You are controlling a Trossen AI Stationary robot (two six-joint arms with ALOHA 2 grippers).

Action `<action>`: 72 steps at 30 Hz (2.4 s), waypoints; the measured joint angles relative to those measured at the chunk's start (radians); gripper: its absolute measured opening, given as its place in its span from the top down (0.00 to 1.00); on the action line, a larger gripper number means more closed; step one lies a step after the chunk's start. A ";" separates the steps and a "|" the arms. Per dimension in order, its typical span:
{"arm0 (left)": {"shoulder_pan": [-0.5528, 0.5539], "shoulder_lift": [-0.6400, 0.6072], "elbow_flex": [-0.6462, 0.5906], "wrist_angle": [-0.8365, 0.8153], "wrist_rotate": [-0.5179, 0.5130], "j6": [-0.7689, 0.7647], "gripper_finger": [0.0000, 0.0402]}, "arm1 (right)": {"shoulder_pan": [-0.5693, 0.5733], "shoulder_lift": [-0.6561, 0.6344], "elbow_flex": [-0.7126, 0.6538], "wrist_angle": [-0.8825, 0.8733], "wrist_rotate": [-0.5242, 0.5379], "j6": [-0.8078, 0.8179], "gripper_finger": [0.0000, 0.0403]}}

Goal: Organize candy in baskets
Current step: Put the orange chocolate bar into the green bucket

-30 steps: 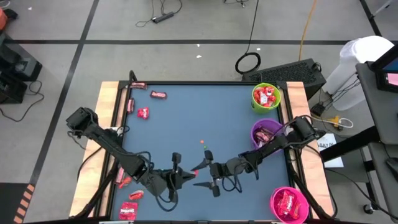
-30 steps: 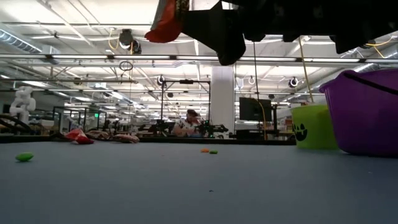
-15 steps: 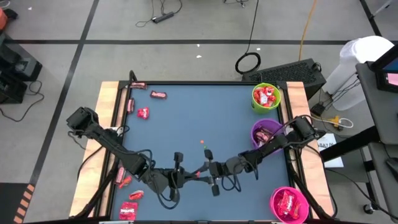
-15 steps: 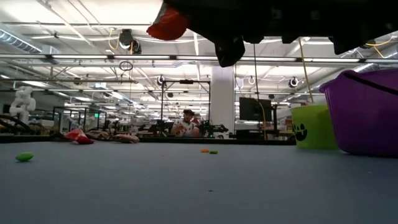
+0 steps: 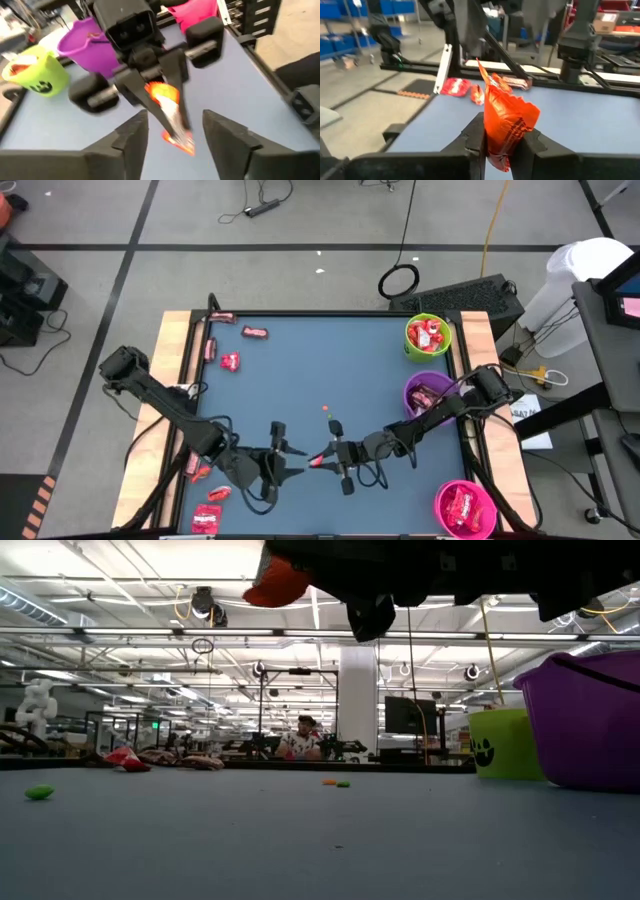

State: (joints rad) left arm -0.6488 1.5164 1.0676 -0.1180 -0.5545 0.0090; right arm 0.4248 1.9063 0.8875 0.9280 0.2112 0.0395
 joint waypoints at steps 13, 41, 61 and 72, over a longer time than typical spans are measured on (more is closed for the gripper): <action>-0.006 0.012 -0.169 0.101 -0.025 -0.161 0.47 | -0.046 -0.435 0.000 -0.735 0.325 0.032 0.88; 0.049 0.015 -0.232 0.215 -0.026 -0.162 0.47 | -0.869 -0.894 0.001 -1.812 0.549 0.375 0.88; 0.057 0.015 -0.232 0.218 -0.026 -0.163 0.47 | -1.064 -0.889 -0.142 -1.814 0.441 0.473 0.79; 0.058 0.015 -0.232 0.222 -0.026 -0.163 0.47 | -1.033 -0.892 -0.105 -1.741 0.332 0.389 0.52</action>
State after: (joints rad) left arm -0.5903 1.5314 0.8360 0.1040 -0.5804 -0.1539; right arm -0.6079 1.0141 0.7830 -0.8132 0.5435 0.4281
